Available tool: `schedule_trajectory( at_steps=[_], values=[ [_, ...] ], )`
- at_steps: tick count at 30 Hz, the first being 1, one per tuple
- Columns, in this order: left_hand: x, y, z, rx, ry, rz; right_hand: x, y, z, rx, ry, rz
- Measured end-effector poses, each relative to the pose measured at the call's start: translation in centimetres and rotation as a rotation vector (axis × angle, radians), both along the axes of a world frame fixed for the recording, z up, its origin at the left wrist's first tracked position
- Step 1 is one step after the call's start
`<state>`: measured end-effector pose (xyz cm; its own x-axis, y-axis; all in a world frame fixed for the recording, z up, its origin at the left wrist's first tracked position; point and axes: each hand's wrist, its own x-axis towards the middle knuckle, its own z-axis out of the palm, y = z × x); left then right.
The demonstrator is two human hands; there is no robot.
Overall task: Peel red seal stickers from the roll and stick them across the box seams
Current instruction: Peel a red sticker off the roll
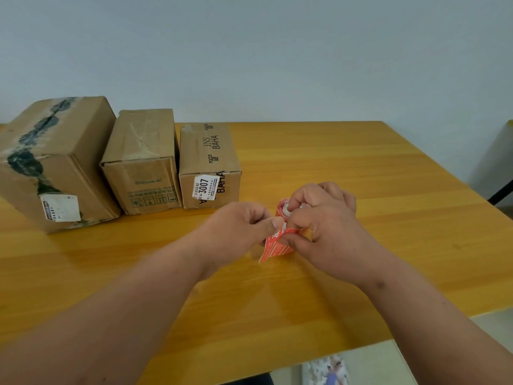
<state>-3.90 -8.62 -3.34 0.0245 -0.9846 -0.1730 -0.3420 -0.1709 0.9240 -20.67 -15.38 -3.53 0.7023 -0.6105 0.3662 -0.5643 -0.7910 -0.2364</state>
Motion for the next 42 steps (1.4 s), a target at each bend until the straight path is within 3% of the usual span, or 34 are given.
schedule_trajectory(
  at_steps=[10,25,33,42],
  values=[
    [0.0,0.1,0.2,-0.022,-0.080,0.042,0.3,-0.3,0.9,0.053,0.090,-0.027],
    [0.0,-0.2,-0.3,0.008,-0.007,0.096,0.6,0.1,0.3,-0.037,0.010,0.007],
    [-0.4,-0.1,0.1,-0.065,-0.052,0.101,0.6,-0.4,1.4,0.116,0.130,-0.051],
    [-0.3,-0.1,-0.5,-0.050,-0.014,0.053,0.7,-0.5,0.5,-0.006,0.073,-0.022]
  ],
)
